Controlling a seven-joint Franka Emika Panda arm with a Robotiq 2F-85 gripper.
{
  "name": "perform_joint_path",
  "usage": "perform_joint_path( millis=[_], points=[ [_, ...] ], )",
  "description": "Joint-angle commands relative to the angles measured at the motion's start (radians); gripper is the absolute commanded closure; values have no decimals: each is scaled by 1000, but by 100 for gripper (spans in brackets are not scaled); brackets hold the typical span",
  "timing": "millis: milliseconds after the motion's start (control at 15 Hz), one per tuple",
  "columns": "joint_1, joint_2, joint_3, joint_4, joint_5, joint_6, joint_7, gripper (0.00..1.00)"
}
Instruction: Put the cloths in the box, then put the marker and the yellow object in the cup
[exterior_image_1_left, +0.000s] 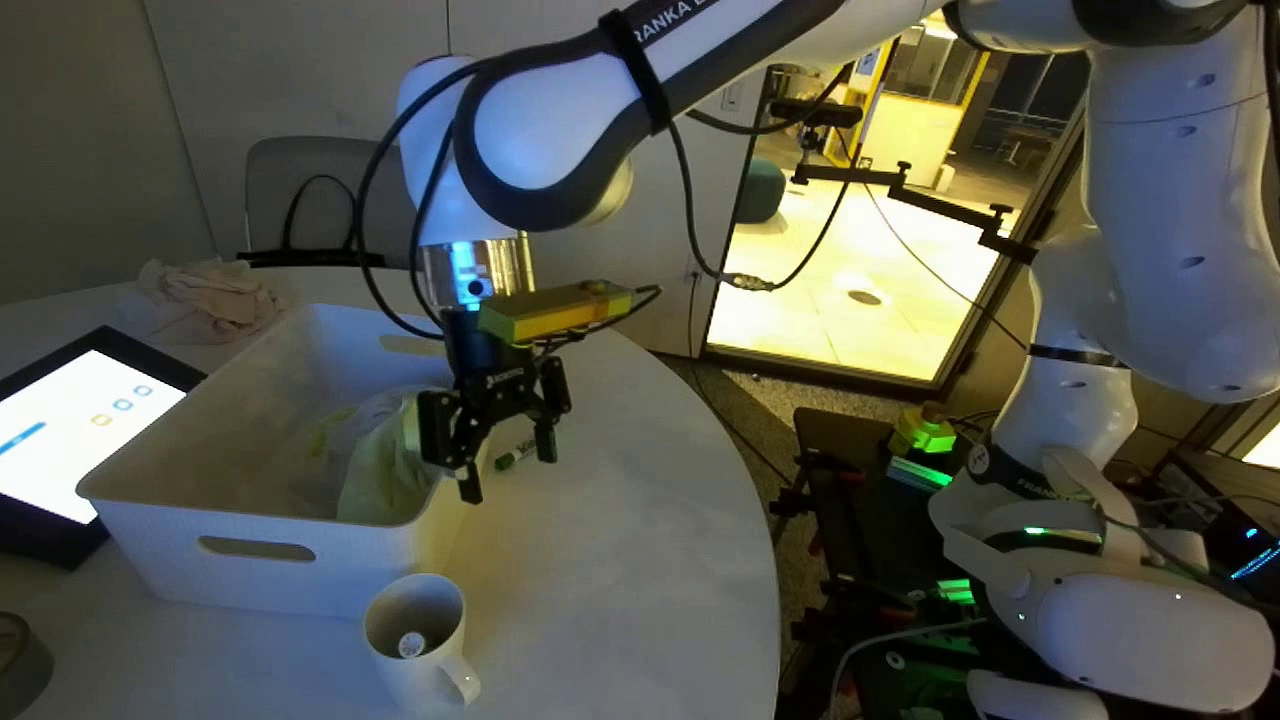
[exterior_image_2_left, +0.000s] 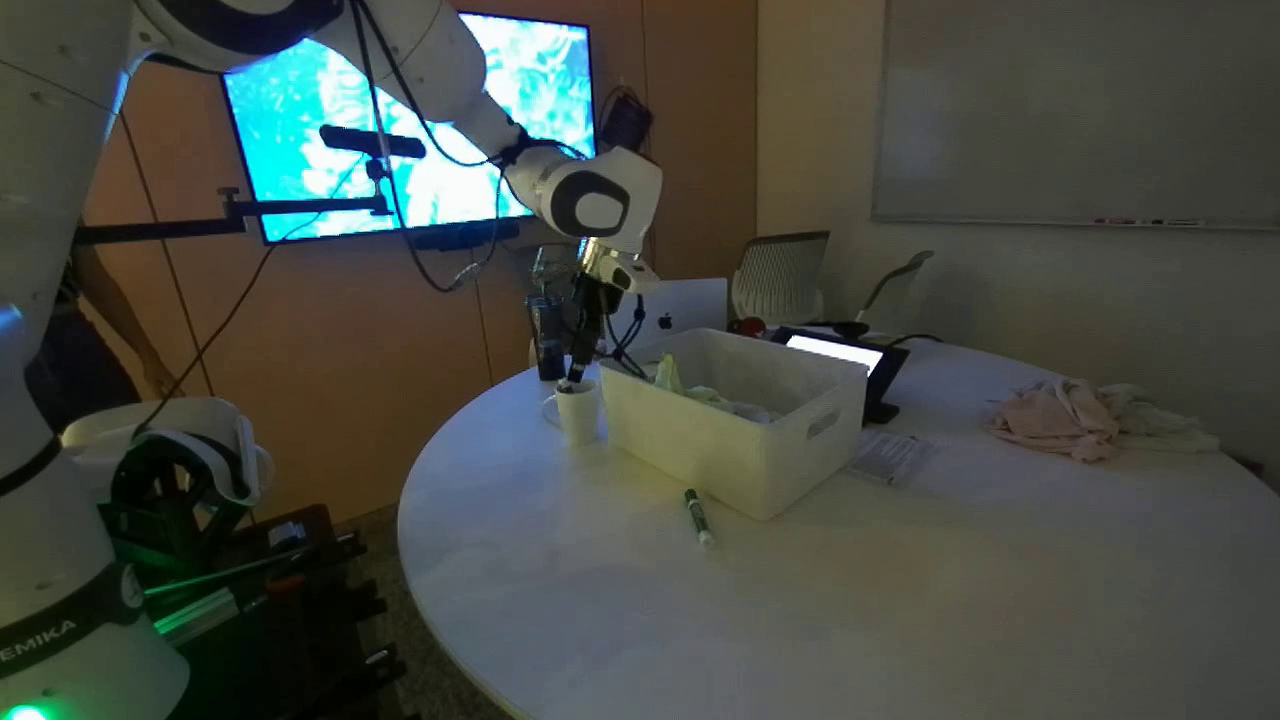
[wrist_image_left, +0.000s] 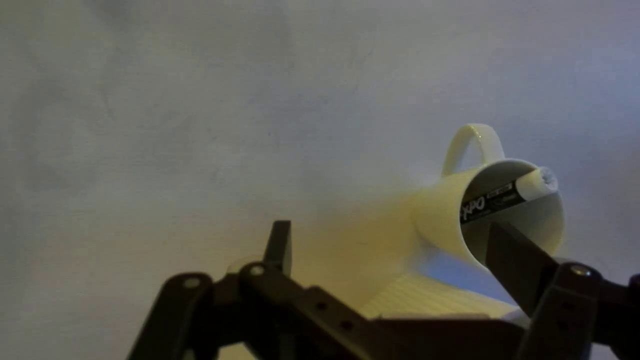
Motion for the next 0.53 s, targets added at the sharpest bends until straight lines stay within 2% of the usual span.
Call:
perform_joint_path(
  millis=[0, 200, 467],
  points=[
    [-36, -138, -5, -250, 144, 120, -52, 0],
    [-53, -193, -16, -391, 183, 205, -131, 0],
    [-80, -224, -40, -480, 140, 248, -244, 0]
  ],
)
